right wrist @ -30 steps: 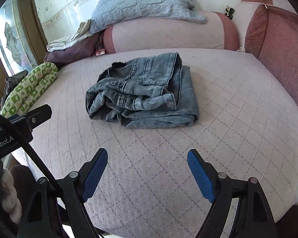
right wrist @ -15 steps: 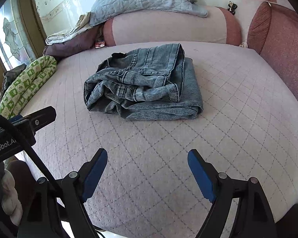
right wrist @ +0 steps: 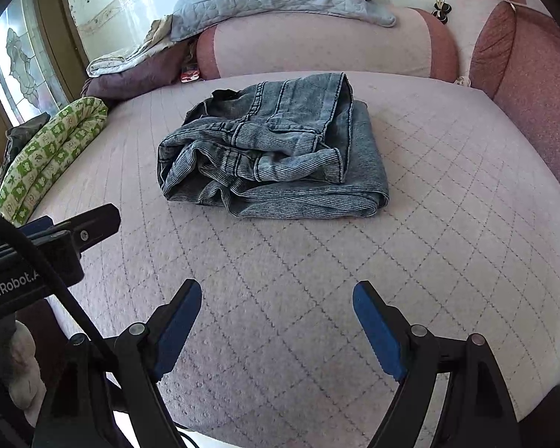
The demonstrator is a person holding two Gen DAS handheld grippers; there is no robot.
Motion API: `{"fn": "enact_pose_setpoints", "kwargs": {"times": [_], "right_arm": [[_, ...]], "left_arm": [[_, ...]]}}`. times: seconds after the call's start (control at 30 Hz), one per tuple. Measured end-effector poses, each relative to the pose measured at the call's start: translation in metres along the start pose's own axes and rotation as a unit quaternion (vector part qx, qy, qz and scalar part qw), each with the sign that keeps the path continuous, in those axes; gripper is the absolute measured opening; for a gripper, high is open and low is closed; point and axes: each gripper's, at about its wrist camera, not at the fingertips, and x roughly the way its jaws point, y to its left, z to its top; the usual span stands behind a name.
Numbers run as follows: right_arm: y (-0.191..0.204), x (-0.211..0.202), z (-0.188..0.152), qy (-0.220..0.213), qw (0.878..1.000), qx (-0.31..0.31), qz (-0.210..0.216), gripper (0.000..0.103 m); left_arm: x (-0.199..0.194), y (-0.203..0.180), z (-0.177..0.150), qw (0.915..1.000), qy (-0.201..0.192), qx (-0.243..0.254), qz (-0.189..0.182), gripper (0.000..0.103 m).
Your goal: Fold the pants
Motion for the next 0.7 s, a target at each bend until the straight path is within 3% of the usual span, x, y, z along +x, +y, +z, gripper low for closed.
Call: {"fn": "enact_pose_setpoints", "kwargs": {"times": [0.7], "right_arm": [[0.0, 0.016, -0.001, 0.019, 1.0, -0.003, 0.001, 0.088]], "left_arm": [[0.022, -0.001, -0.004, 0.9994, 0.033, -0.002, -0.01, 0.103]]}}
